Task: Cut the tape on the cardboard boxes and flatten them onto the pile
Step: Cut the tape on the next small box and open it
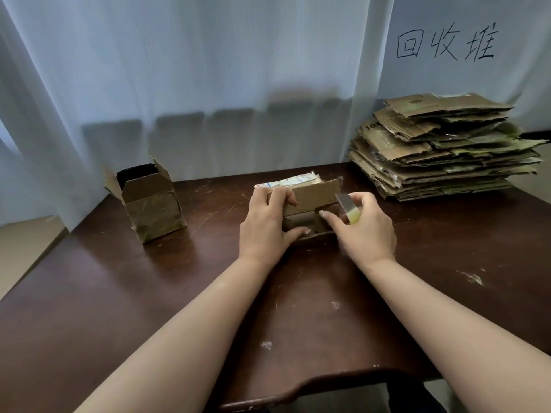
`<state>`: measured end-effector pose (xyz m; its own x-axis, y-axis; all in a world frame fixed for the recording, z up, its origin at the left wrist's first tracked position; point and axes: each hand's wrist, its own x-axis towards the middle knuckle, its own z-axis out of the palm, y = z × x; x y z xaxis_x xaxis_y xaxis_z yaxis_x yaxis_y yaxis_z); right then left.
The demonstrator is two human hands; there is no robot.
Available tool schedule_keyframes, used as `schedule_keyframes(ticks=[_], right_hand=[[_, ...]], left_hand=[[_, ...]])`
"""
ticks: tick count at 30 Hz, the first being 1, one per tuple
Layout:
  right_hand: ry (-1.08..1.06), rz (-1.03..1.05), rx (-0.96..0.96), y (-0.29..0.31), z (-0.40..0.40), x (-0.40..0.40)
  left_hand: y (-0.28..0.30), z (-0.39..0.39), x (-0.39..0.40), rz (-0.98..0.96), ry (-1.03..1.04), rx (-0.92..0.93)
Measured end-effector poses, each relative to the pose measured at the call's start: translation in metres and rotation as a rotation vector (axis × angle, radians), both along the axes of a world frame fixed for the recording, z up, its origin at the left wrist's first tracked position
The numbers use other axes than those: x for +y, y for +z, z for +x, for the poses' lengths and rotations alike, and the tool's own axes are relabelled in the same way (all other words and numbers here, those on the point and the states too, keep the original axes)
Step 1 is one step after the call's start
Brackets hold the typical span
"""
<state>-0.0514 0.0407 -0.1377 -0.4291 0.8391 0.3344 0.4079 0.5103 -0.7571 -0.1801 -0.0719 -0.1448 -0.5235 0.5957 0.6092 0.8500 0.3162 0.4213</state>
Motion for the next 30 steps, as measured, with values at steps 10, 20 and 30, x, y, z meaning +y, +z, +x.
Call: schedule_keyframes(ticks=[10,20,30], right_hand=[[-0.109,0.042,-0.102,-0.001,-0.023,-0.017],[0.115,-0.051,0.147,-0.004,0.015,0.006],[0.191,-0.285,0.307,-0.010,0.023,0.012]], left_hand=[[-0.001,0.002,0.002,-0.041,-0.097,-0.022],[0.007,-0.005,-0.033,-0.018,-0.351,-0.080],[-0.001,-0.004,-0.052,-0.160,-0.366,-0.218]])
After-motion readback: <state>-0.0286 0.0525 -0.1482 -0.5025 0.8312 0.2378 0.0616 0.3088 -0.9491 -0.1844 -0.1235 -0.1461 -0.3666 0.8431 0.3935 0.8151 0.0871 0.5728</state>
